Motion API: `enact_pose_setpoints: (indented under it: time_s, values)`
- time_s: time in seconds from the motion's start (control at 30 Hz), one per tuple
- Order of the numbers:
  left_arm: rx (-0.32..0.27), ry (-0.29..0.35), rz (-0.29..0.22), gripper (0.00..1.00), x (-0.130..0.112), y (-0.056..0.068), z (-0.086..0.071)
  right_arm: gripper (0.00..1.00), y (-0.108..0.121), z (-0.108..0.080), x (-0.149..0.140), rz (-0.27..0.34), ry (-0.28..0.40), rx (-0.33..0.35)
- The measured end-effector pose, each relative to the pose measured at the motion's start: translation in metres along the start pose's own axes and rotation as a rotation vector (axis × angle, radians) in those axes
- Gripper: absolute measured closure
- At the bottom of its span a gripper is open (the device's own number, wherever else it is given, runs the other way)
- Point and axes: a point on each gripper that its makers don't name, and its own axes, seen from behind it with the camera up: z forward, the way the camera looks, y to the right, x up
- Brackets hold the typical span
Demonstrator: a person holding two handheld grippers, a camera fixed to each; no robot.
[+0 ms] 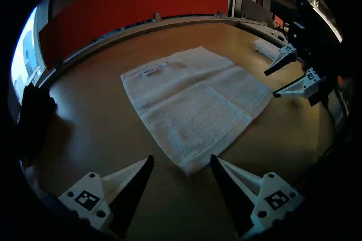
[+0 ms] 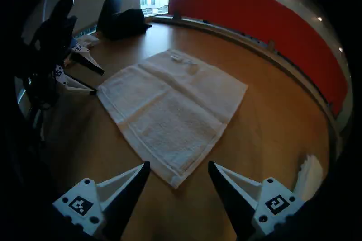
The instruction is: Fold towel
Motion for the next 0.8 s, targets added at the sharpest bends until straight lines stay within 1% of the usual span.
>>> enact_pose_setpoints:
  time_s: [0.1, 0.3, 0.47, 0.57, 0.8]
  values:
    - [-0.012, -0.010, -0.005, 0.08, -0.002, 0.004, 0.002, 0.04, -0.001, 0.001, -0.003, 0.001, -0.009, 0.009]
    - [-0.019, -0.044, 0.003, 0.08, -0.010, 0.008, 0.005, 0.10, -0.004, 0.003, -0.010, 0.005, -0.037, 0.038]
    - [-0.018, -0.060, 0.013, 0.09, -0.012, 0.011, 0.007, 0.13, 0.000, 0.004, -0.015, -0.003, -0.047, 0.035]
    - [-0.018, -0.068, 0.008, 0.09, -0.012, 0.011, 0.008, 0.17, -0.002, 0.005, -0.017, -0.008, -0.049, 0.039]
    - [-0.015, -0.077, 0.010, 0.16, -0.011, 0.012, 0.009, 0.29, -0.005, 0.006, -0.017, -0.006, -0.044, 0.053]
